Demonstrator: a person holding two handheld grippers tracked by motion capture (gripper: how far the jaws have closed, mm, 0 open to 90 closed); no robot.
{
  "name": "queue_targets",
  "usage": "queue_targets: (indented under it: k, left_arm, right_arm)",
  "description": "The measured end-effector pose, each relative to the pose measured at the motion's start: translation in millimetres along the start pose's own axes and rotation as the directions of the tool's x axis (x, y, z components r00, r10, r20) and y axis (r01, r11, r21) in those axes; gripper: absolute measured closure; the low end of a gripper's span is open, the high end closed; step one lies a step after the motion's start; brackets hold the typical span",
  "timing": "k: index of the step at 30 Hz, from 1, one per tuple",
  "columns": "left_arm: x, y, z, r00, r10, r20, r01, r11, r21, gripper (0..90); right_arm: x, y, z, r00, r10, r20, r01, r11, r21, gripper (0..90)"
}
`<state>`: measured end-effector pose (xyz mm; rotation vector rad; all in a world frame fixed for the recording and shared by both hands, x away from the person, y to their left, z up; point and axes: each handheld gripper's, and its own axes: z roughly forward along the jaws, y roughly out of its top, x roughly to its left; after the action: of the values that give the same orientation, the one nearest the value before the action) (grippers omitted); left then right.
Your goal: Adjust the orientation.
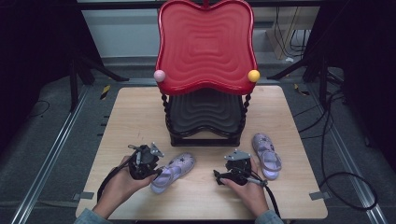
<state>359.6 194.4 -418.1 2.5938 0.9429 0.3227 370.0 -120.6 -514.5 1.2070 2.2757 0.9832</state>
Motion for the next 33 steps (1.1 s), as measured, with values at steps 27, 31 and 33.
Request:
queue_targets:
  k: [27, 31, 33]
  left_arm:
    - [-36.8, 5.9, 32.8, 0.9939, 0.051, 0.098, -0.061, 0.9932, 0.099, 75.1]
    - [-38.7, 6.0, 36.6, 0.9934, 0.054, 0.101, -0.065, 0.993, 0.099, 78.7]
    - [-39.7, 6.5, 36.7, 0.994, 0.051, 0.097, -0.06, 0.9938, 0.094, 80.3]
  right_arm:
    - [-0.4, -0.3, -0.2, 1.0, -0.003, -0.001, 0.003, 1.0, 0.0, 4.2]
    - [-0.4, -0.3, -0.2, 1.0, -0.004, -0.001, 0.004, 1.0, 0.0, 4.1]
    - [-0.4, -0.3, -0.2, 1.0, -0.004, -0.001, 0.004, 1.0, 0.0, 4.2]
